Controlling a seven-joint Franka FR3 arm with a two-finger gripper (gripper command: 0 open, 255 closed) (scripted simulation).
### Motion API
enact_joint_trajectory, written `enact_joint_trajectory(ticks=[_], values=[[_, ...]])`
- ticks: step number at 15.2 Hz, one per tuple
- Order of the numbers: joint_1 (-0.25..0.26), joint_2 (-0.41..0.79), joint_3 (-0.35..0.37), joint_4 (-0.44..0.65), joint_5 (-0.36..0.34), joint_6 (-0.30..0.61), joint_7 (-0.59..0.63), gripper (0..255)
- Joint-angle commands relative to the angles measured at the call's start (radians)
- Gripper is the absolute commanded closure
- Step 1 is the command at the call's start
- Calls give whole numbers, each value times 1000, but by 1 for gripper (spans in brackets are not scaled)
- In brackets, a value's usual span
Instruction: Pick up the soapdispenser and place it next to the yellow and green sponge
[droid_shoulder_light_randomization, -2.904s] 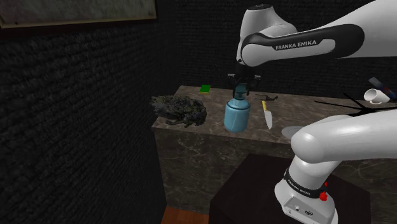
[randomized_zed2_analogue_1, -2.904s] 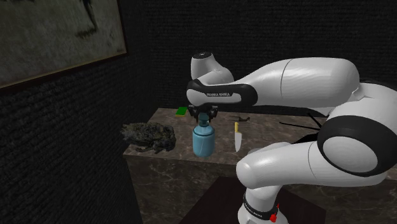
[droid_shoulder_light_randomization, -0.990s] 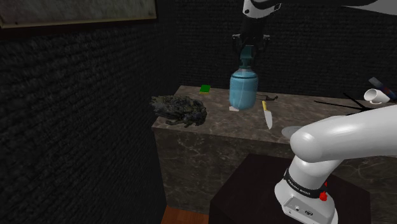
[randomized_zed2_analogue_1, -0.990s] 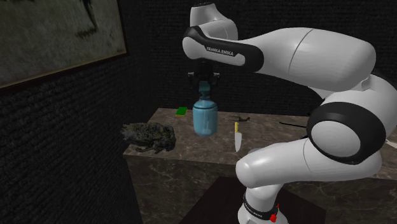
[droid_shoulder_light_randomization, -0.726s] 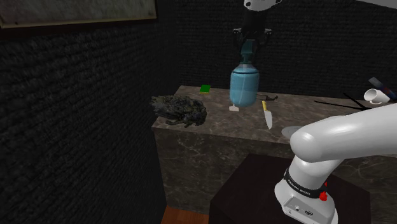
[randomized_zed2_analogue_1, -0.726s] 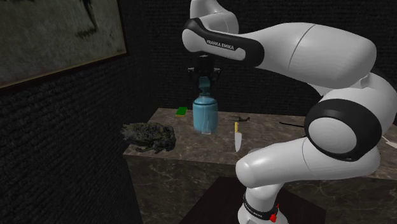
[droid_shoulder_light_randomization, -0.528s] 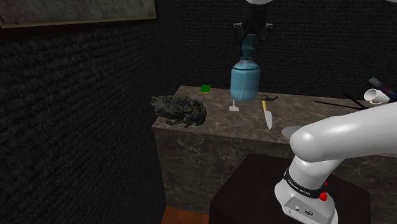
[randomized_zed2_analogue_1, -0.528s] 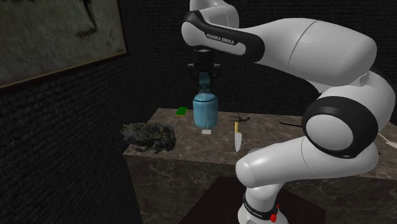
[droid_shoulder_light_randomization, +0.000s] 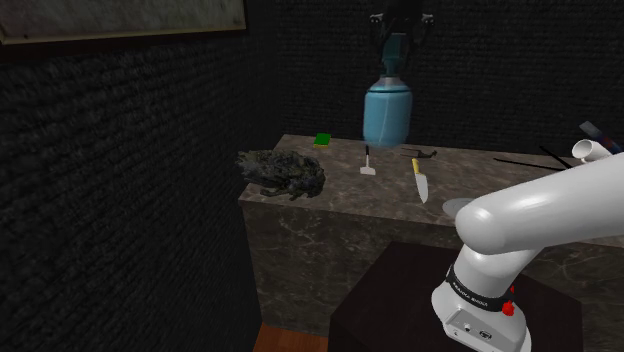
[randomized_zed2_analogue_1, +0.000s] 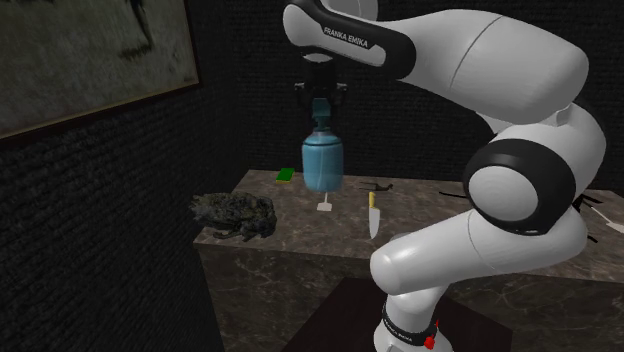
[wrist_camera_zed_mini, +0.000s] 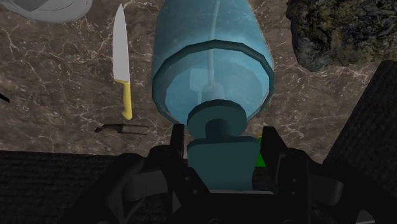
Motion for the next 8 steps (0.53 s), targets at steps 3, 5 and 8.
enact_joint_trajectory(ticks=[3,5,8], values=[[-7,33,1,86,-6,-51,-6,255],[-10,51,2,129,-8,-76,-9,255],[-15,79,5,195,-13,-115,-12,255]])
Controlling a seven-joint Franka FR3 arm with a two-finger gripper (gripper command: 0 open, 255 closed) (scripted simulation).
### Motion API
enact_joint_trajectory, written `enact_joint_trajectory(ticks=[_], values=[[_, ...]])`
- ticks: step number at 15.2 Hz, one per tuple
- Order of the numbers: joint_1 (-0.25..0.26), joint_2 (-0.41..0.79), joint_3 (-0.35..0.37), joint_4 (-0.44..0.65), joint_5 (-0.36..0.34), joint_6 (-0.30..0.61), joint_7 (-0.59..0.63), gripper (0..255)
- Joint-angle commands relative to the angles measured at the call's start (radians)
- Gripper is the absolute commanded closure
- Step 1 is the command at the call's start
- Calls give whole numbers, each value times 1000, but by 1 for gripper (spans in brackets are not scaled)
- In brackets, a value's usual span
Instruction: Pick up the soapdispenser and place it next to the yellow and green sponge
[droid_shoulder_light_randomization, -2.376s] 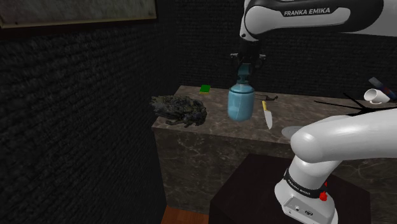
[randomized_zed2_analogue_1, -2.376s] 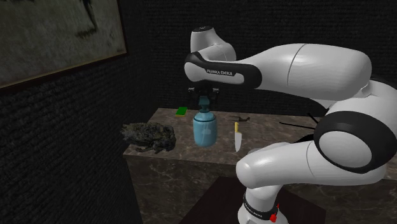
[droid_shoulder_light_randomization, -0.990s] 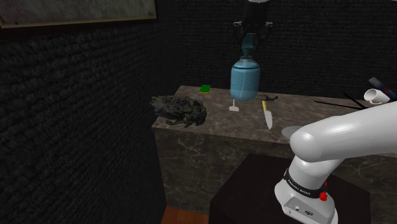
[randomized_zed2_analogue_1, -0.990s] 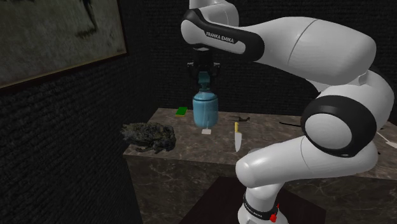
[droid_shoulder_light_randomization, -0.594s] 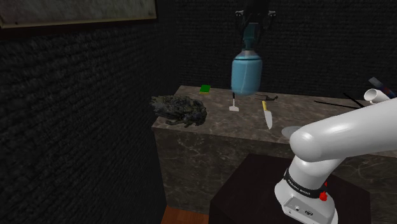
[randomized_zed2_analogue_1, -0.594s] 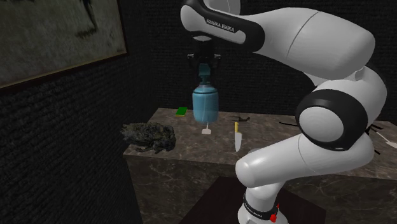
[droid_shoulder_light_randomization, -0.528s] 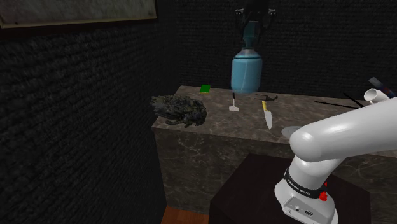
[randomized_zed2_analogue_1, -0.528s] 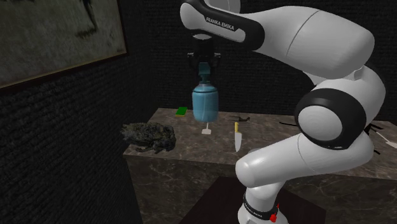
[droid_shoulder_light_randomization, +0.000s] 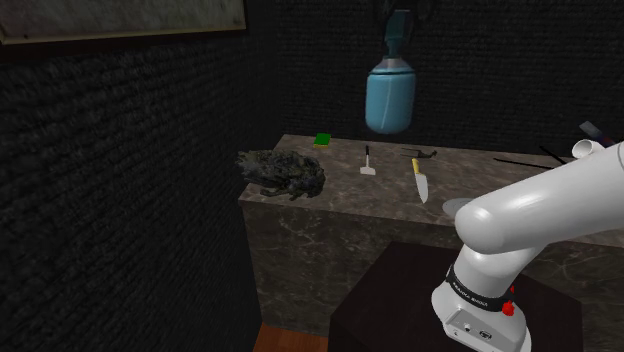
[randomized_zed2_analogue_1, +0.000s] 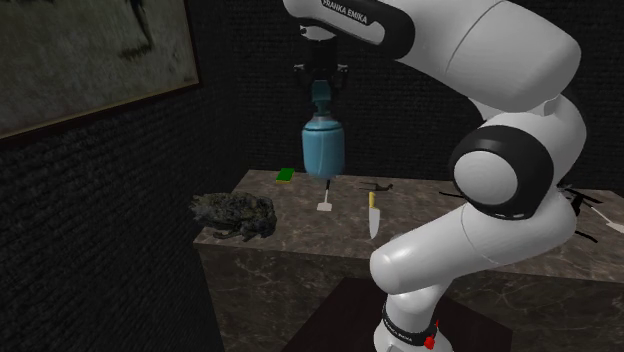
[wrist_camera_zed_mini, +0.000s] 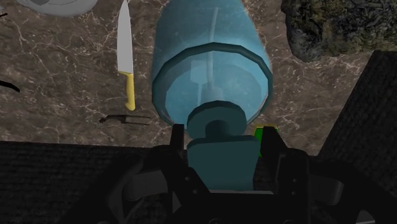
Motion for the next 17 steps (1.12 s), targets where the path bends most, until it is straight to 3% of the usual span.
enact_joint_trajectory(ticks=[1,17], values=[[-3,17,1,44,-3,-25,-3,255],[-35,224,45,490,-46,-268,-14,255]])
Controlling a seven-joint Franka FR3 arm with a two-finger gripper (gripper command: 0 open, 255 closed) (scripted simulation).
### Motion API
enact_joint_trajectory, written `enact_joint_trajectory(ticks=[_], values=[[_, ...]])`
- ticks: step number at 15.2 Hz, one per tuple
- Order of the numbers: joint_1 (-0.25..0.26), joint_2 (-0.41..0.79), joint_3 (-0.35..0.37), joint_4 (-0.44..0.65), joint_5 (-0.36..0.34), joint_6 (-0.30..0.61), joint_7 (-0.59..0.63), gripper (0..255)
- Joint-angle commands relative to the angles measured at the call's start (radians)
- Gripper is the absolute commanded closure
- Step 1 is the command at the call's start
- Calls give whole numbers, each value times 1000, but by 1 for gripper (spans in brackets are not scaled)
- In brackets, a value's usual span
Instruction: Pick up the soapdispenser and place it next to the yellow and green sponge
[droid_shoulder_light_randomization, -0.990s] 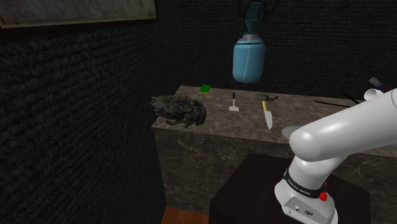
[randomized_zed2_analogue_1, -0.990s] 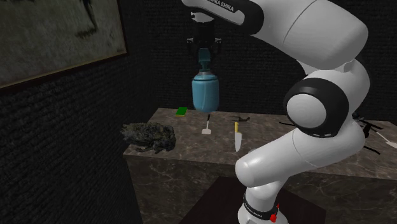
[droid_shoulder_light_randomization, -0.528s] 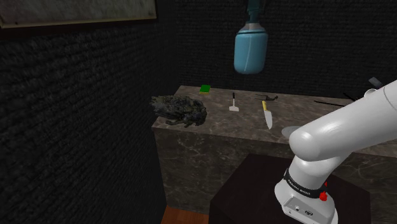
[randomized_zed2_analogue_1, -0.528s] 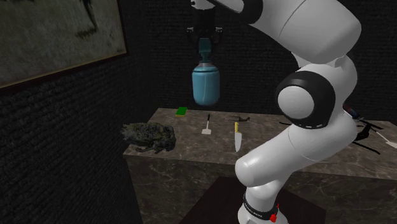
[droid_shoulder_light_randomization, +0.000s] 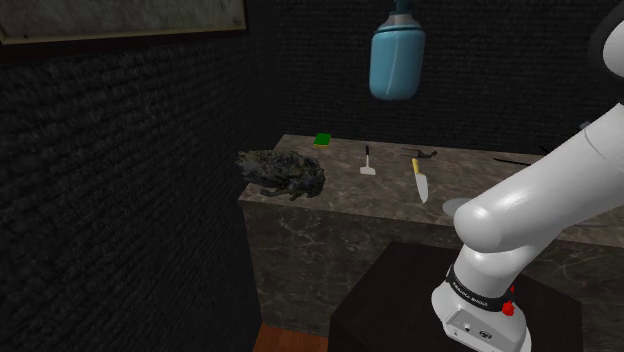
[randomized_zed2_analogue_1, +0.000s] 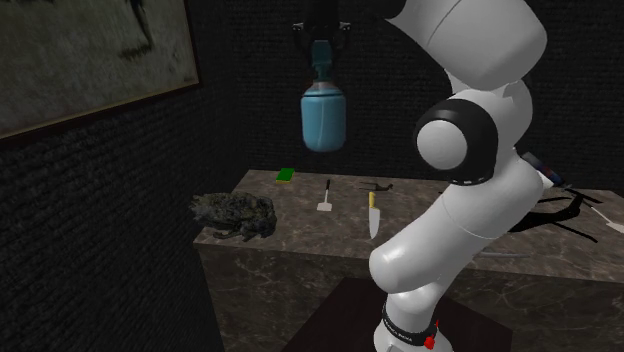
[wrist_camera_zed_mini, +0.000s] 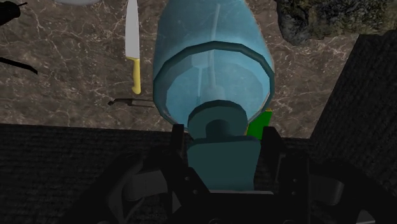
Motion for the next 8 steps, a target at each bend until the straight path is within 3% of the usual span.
enact_joint_trajectory(ticks=[1,2,8], values=[[-4,35,12,73,-10,-39,1,255],[-5,40,14,85,-11,-45,1,255],[-14,56,-36,-80,-11,141,-35,255]])
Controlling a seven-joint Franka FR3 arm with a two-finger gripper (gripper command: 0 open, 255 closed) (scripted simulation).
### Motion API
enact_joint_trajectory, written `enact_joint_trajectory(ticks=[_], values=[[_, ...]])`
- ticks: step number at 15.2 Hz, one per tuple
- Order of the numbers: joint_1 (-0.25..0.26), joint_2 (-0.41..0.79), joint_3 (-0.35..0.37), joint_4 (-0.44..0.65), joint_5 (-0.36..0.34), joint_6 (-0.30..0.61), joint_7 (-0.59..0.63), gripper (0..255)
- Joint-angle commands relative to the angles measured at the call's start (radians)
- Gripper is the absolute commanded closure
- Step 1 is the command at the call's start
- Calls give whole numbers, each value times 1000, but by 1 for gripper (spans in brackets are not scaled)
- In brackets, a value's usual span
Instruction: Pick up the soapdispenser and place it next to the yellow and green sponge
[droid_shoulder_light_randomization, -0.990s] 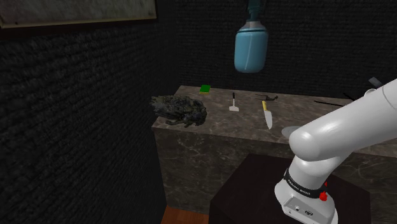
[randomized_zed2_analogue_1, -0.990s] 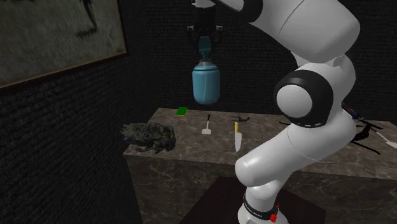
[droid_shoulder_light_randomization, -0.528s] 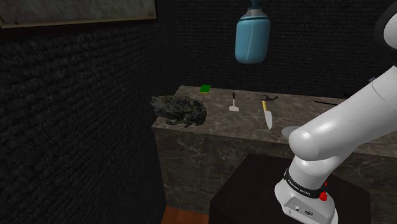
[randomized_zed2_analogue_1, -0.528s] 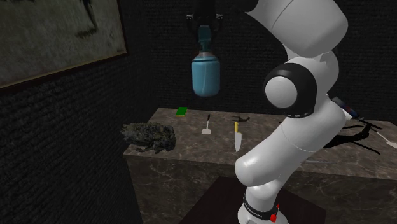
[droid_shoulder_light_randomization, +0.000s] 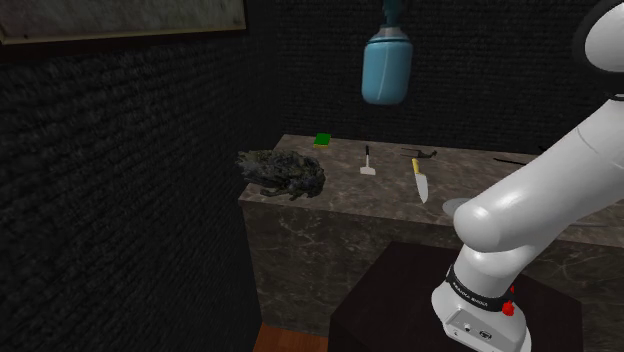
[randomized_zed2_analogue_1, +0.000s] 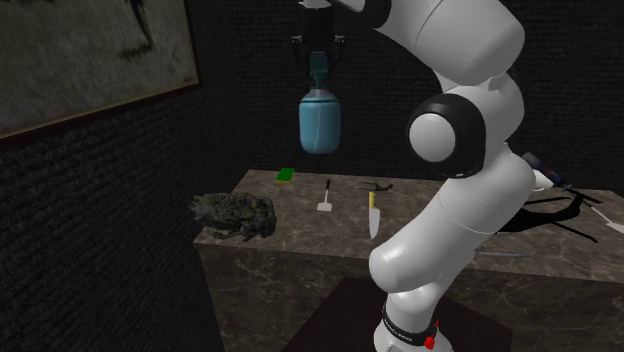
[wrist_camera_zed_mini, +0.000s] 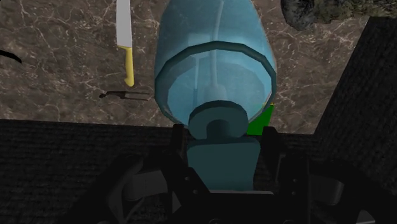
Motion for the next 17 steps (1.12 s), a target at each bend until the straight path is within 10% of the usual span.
enact_joint_trajectory(ticks=[1,17], values=[[-6,19,-15,-34,-3,58,-14,255],[-50,292,-75,-118,-42,422,-70,255]])
